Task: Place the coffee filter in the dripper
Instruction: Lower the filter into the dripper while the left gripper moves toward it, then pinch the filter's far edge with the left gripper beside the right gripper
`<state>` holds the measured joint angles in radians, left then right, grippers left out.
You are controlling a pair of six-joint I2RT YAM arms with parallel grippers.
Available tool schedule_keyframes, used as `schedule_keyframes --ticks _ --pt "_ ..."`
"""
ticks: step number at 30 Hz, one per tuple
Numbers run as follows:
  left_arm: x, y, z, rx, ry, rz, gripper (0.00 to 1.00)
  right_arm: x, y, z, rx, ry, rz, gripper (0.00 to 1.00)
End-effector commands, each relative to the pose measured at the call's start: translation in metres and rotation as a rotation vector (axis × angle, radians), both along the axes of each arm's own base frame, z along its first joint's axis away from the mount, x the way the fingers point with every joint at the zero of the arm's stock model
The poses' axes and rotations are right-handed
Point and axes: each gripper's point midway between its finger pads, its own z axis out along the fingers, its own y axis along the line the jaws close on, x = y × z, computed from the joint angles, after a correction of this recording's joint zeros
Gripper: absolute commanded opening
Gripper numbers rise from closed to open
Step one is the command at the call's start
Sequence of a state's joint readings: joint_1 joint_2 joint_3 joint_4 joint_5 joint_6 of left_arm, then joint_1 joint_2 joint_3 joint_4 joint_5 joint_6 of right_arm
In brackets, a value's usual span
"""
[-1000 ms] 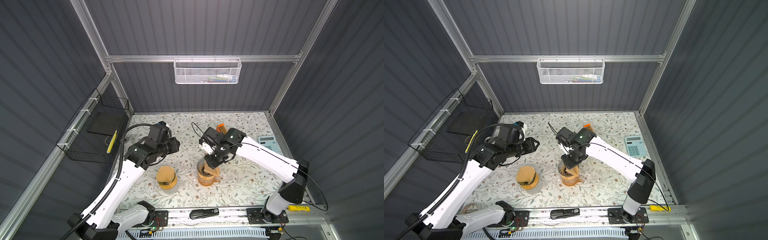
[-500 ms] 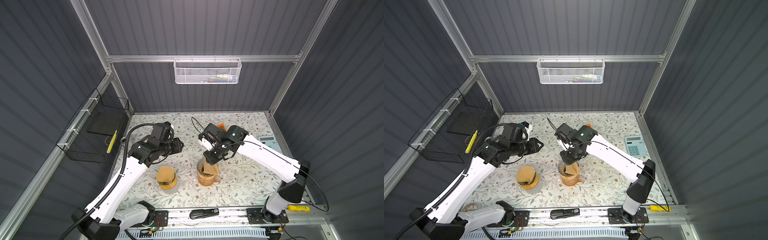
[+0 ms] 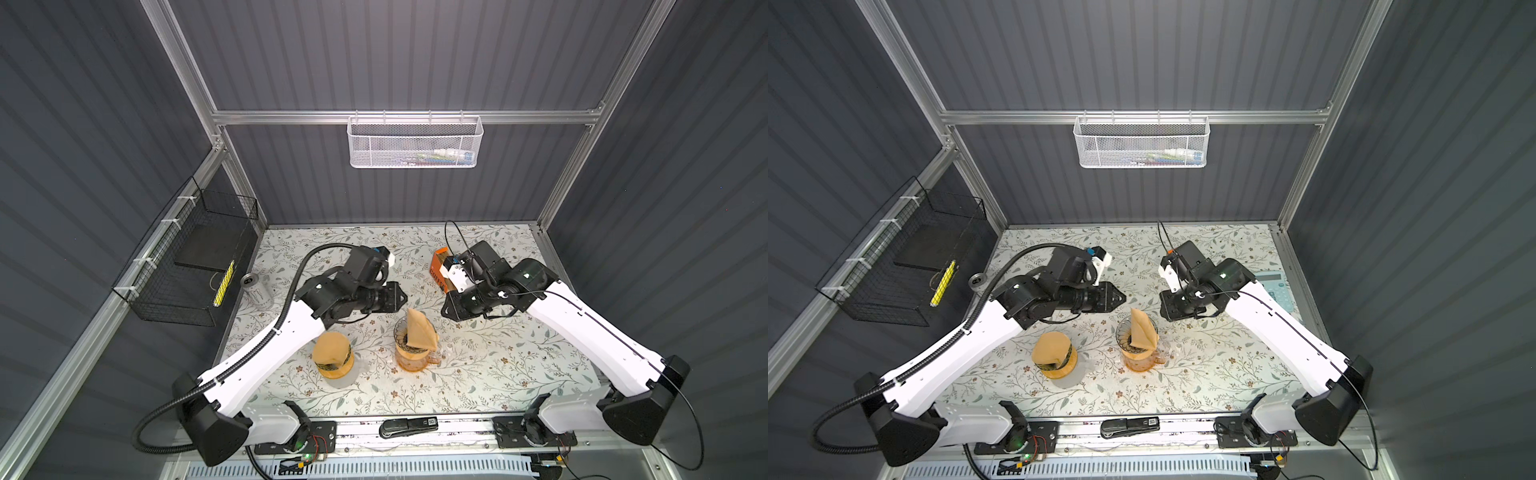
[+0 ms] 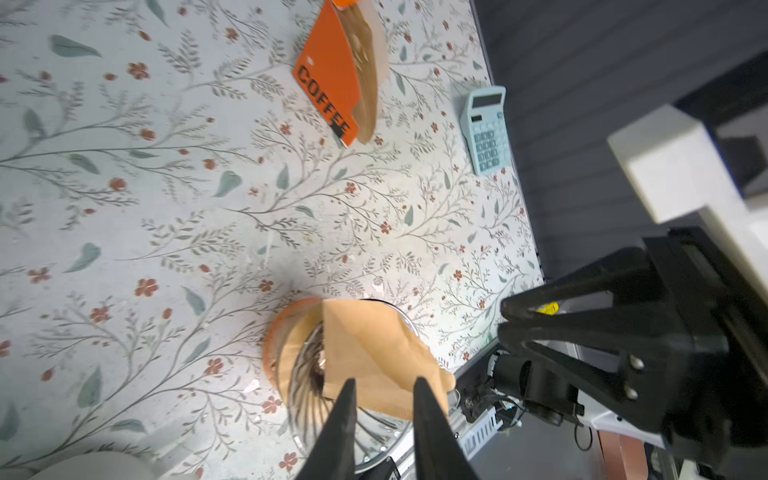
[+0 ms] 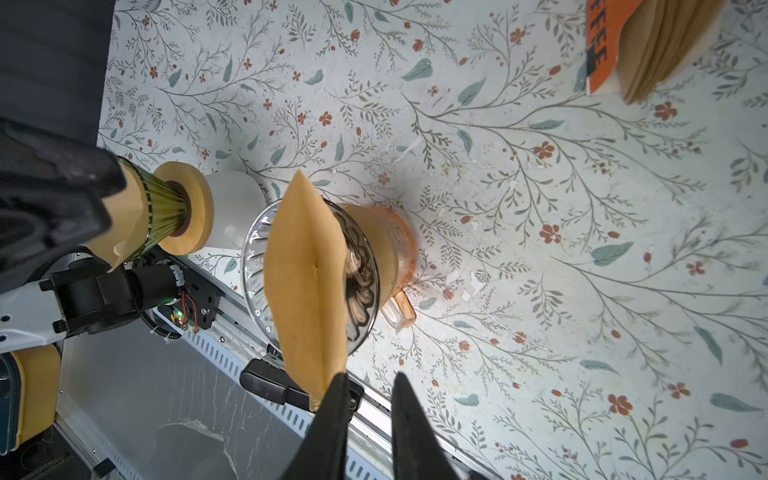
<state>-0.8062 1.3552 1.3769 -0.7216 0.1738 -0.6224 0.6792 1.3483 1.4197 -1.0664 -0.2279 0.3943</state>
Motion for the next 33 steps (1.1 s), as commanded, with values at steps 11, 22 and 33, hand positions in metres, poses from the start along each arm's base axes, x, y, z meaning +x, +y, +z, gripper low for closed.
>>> schedule_keyframes --ticks 11,22,33 --pt "-0.026 -0.045 -0.016 0.029 0.079 -0.132 0.24 0.002 -0.004 0.002 0.076 -0.015 -0.020 0.23" --pt "-0.041 -0.030 -0.051 0.096 0.160 -0.115 0.24 0.003 0.011 -0.002 0.056 0.003 0.024 0.22" --pt "-0.046 -0.017 -0.050 0.098 0.156 -0.083 0.24 -0.002 0.034 -0.005 0.003 -0.002 0.094 0.24"
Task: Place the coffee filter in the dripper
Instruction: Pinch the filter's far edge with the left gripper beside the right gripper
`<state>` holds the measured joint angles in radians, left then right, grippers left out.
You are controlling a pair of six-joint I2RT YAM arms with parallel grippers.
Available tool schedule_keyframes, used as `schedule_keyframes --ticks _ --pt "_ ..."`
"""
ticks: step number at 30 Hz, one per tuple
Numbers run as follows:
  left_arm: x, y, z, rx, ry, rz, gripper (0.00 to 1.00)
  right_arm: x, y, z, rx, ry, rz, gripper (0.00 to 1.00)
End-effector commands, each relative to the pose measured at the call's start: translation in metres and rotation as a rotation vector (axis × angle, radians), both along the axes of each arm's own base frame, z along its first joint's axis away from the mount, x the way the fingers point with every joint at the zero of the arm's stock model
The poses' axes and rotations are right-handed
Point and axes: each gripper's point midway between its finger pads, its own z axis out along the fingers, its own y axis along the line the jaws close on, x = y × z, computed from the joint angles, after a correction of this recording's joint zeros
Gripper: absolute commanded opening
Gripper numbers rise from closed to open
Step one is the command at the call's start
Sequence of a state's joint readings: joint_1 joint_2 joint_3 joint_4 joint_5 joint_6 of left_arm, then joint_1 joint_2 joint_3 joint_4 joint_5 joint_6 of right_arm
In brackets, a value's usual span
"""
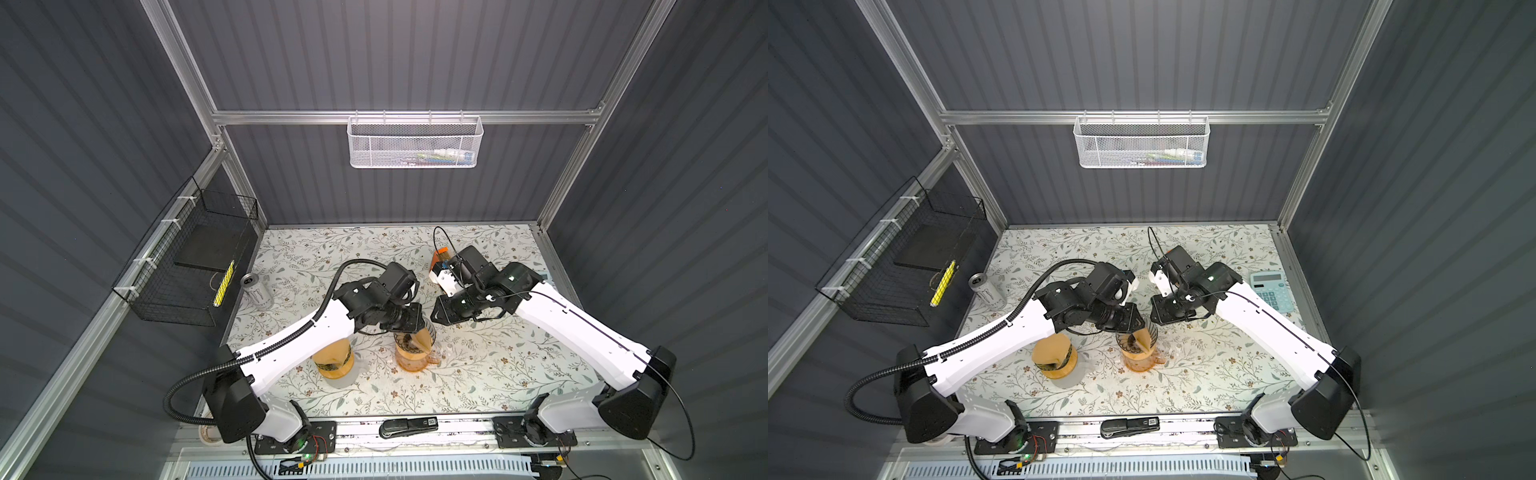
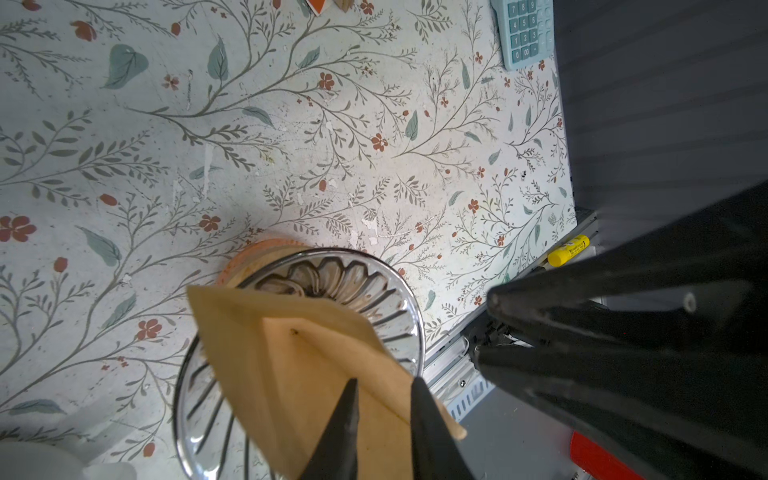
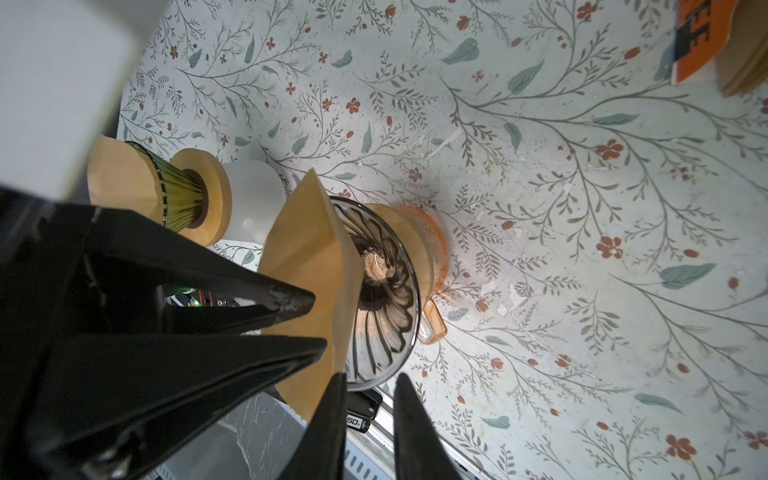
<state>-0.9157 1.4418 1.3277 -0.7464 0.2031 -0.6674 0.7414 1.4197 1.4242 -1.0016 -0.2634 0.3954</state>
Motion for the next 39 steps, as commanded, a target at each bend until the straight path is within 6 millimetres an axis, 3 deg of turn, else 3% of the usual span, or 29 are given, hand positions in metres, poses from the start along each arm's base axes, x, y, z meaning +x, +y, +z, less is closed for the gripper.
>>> schedule_keyframes --ticks 1,18,27,39 --pt "-0.008 0.010 0.003 0.004 0.006 0.016 0.24 0.000 0.003 0.006 -0.017 -0.025 0.021 0.24" --pt "-0.010 0.018 -0.001 0.007 0.010 0.046 0.23 -0.004 0.026 -0.009 -0.043 0.001 0.066 0.25" --pt "-0.010 0.019 -0.002 0.010 0.008 0.049 0.22 -0.004 0.026 -0.015 -0.071 -0.001 0.064 0.24" --pt "-0.013 0.032 -0.012 0.047 0.013 0.082 0.17 0.000 0.018 -0.031 -0.139 -0.006 0.046 0.10"
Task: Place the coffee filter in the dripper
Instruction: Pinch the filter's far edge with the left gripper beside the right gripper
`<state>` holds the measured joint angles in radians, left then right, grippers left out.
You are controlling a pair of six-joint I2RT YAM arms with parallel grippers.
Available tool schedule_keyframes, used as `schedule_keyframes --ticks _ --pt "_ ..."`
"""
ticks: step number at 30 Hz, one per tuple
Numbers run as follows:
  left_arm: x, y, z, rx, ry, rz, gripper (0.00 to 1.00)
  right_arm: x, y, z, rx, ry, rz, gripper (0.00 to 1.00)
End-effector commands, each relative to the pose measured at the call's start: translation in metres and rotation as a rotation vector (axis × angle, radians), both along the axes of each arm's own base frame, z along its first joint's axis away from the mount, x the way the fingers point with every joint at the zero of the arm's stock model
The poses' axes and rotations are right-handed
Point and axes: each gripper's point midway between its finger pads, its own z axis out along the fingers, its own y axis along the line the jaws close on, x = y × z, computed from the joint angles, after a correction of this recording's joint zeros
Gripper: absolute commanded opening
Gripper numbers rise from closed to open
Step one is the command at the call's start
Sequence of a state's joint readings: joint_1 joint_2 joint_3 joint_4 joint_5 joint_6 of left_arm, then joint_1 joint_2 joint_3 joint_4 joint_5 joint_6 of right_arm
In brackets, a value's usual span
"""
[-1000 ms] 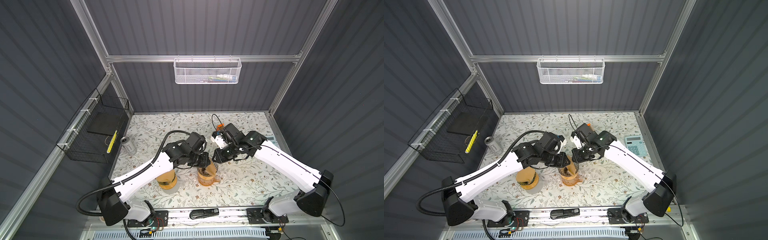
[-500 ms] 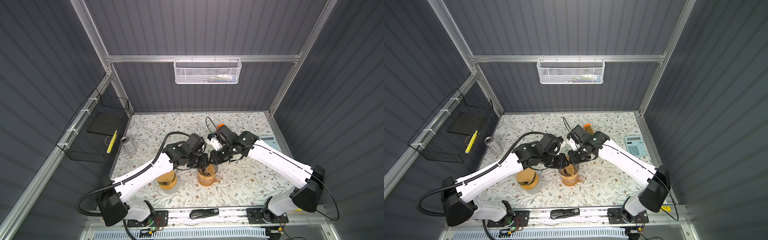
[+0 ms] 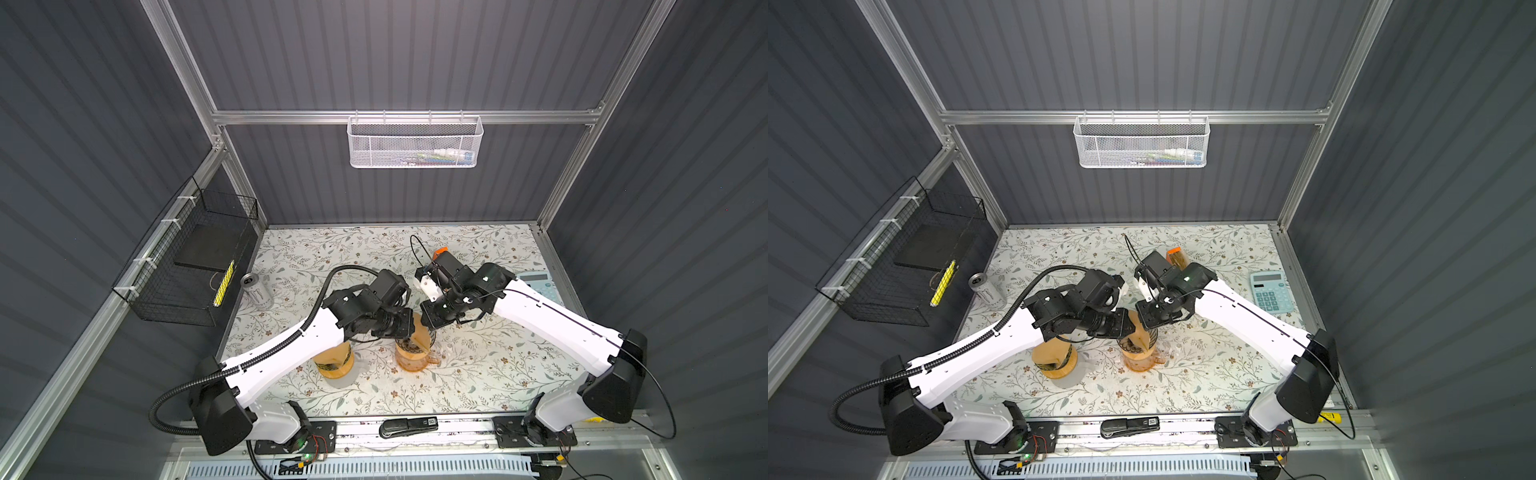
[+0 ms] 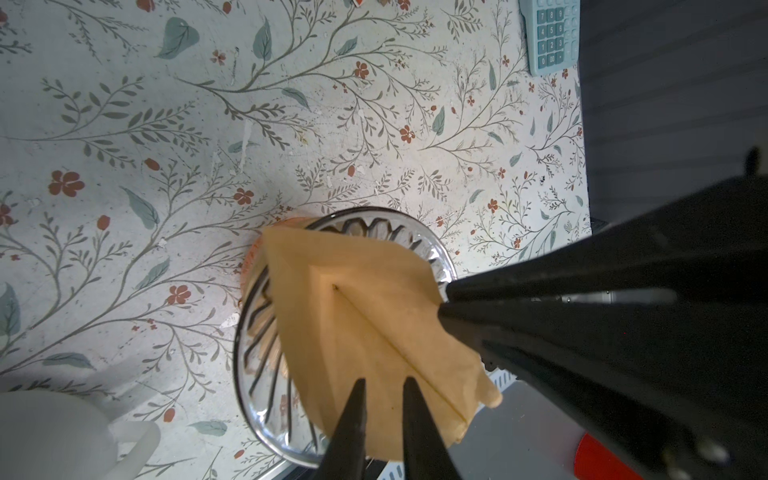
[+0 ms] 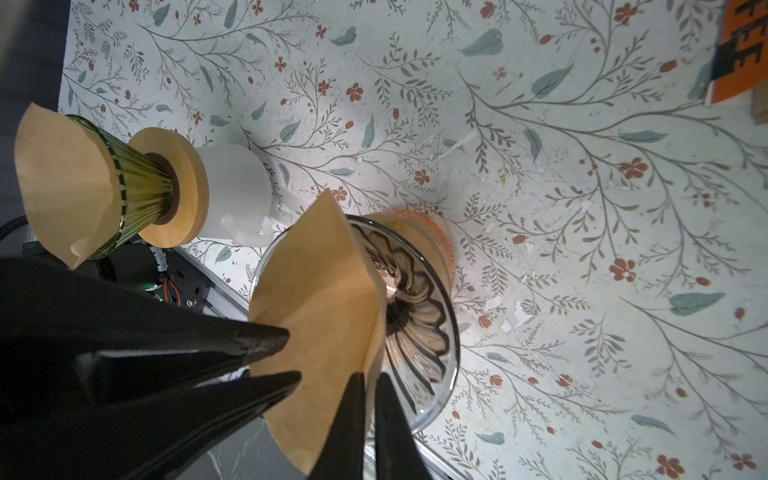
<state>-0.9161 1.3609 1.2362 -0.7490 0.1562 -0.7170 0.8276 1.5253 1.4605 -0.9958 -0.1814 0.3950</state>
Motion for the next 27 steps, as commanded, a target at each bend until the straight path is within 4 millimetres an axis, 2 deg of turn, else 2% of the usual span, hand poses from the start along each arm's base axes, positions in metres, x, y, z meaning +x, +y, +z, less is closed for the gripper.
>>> schedule_keyframes --ticks 1,17,27 --pt "-0.005 0.010 -0.003 0.023 0.008 0.018 0.17 0.000 -0.005 -0.008 -0.043 0.001 -0.006 0.09" --pt "-0.007 0.025 -0.018 0.071 -0.002 0.048 0.12 0.009 -0.016 -0.019 -0.112 -0.032 -0.045 0.05" --pt "-0.004 0.027 -0.023 0.084 -0.012 0.057 0.10 0.012 -0.016 -0.027 -0.133 -0.031 -0.046 0.03"
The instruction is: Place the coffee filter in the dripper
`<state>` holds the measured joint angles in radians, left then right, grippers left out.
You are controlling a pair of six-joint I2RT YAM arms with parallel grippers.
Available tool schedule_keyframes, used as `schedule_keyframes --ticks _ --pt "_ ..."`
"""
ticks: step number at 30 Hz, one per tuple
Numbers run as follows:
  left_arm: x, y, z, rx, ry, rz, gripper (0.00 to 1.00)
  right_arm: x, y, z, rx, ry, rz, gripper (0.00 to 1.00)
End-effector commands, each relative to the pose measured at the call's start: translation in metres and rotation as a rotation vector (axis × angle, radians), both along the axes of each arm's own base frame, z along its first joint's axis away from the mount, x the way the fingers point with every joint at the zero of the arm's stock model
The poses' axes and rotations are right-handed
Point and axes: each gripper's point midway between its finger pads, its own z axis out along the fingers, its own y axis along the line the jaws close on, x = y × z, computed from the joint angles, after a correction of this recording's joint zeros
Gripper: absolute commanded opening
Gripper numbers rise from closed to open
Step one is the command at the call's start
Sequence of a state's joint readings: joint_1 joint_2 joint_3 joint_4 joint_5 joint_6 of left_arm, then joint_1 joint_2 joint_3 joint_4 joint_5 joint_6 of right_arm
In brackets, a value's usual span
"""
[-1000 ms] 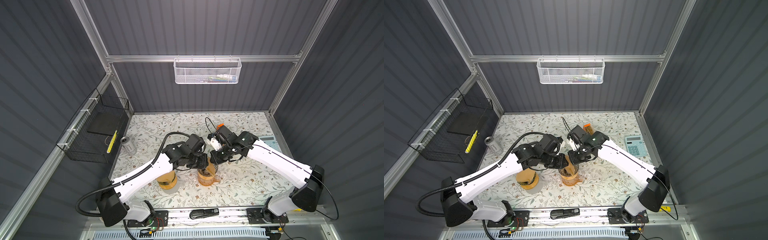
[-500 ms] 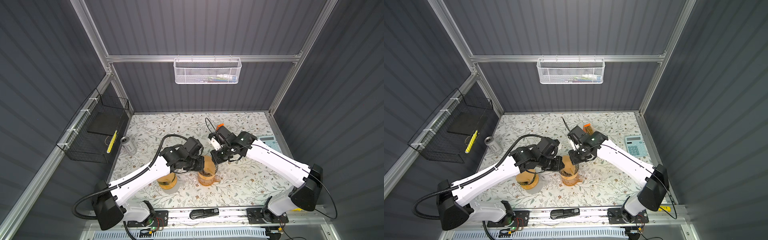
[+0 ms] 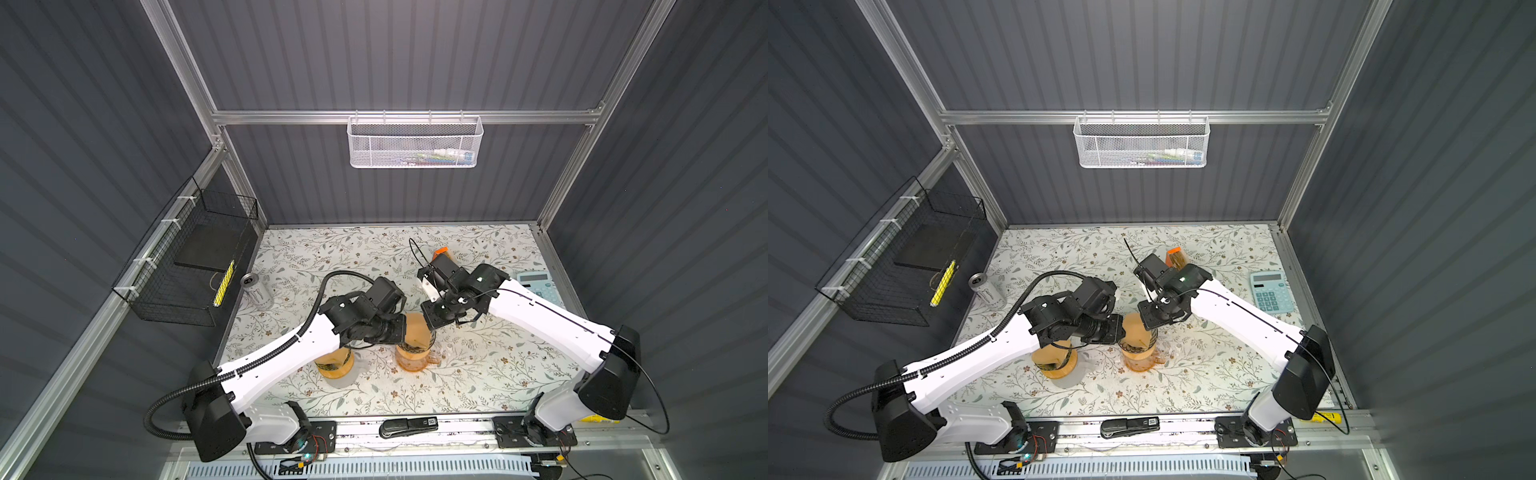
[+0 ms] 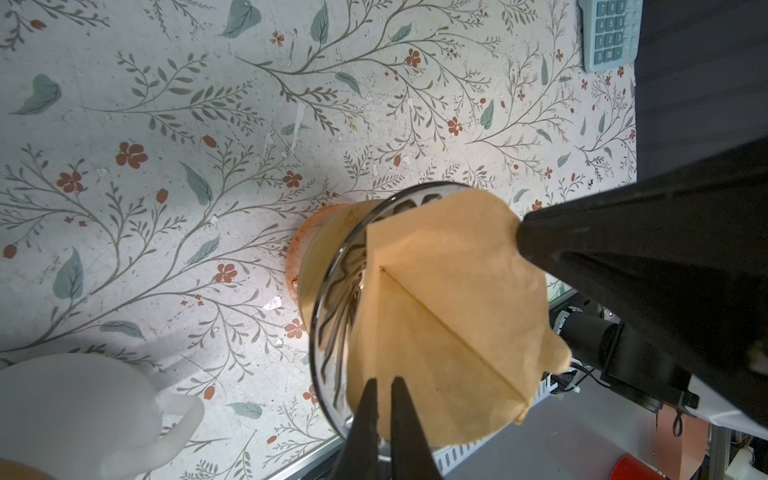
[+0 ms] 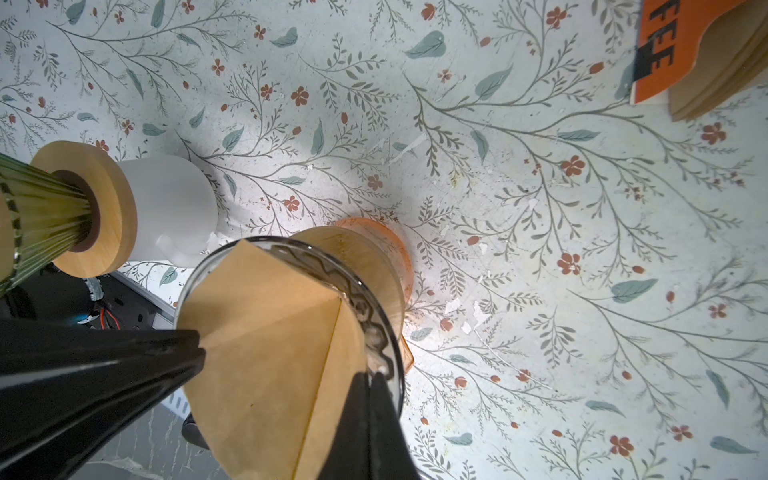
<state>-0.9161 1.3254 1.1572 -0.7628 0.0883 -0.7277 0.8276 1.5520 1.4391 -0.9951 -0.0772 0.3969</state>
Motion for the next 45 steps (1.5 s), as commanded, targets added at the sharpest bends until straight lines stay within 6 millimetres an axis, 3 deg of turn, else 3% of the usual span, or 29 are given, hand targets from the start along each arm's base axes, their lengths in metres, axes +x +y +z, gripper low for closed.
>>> schedule_keyframes --ticks 1,17,22,26,35,45 --pt "-0.002 0.005 -0.001 0.007 -0.008 0.009 0.10 -0.001 -0.003 -0.009 -0.034 0.008 -0.006 0.03" --pt "0.000 0.005 -0.002 0.001 -0.017 0.020 0.08 0.002 -0.005 -0.012 -0.049 -0.002 -0.001 0.04" --pt "0.001 0.005 0.006 -0.013 -0.034 0.026 0.08 0.002 -0.004 0.001 -0.023 -0.022 0.000 0.06" --pt "0.002 0.004 0.014 -0.034 -0.050 0.028 0.08 0.001 -0.002 0.014 0.005 -0.044 0.001 0.15" --pt "0.002 0.004 0.019 -0.051 -0.057 0.030 0.08 -0.007 0.000 0.039 0.031 -0.088 0.012 0.18" --pt "0.001 0.000 0.016 -0.064 -0.046 0.023 0.08 -0.026 0.000 0.021 0.018 -0.027 0.015 0.15"
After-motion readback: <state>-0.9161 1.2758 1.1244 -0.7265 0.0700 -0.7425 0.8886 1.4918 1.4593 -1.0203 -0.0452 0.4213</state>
